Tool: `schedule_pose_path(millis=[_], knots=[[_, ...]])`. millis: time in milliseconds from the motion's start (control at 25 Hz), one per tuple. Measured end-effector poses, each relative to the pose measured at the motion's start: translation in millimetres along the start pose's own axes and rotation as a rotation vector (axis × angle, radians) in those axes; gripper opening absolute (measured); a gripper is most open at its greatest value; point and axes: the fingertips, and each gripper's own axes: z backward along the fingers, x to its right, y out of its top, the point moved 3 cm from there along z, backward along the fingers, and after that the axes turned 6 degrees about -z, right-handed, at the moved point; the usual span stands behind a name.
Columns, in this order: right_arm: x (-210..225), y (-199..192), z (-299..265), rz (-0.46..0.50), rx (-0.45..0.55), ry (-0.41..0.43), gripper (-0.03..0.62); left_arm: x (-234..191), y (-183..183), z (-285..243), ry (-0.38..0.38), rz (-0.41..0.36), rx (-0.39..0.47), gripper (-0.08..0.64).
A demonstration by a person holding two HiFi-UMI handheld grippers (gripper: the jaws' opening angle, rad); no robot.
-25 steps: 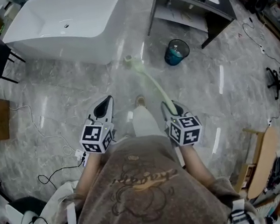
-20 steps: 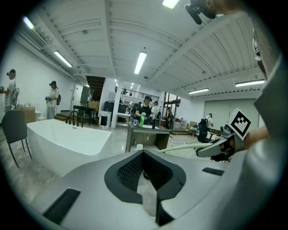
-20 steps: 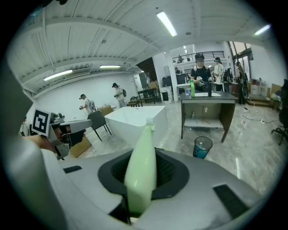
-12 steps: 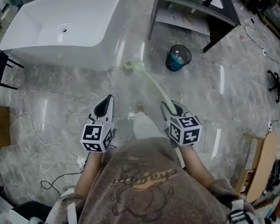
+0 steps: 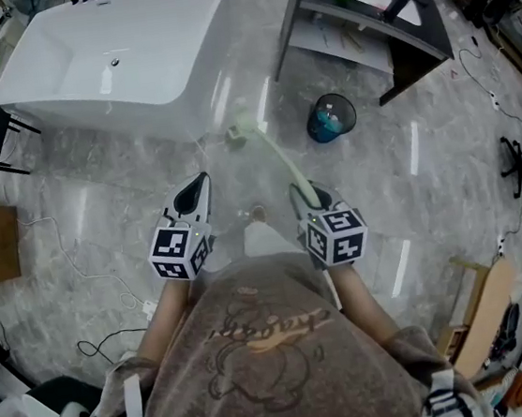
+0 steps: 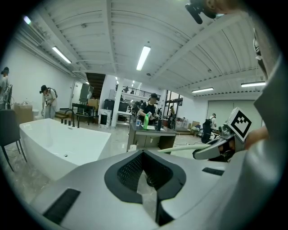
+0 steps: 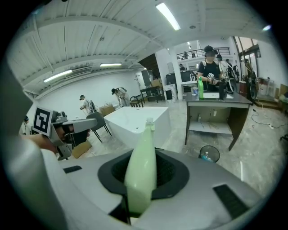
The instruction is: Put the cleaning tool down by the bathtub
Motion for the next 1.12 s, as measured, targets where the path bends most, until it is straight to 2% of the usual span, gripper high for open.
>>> schedule_pose_path(millis=[200,720,1120], knots=[[6,20,-13,0.022,-0.004,0.027,0.077,-7,12,-17,0.02,0.007,0.01,0.006],[19,17,-18,0.069,-0.061,0.092,0.077,8,9,-8,0.103,0.031,0.014,0.006],[25,15,-27,0.05,-0.063,0.103,0.077,12,8,-19,0.081,0.018,0.027,0.006]])
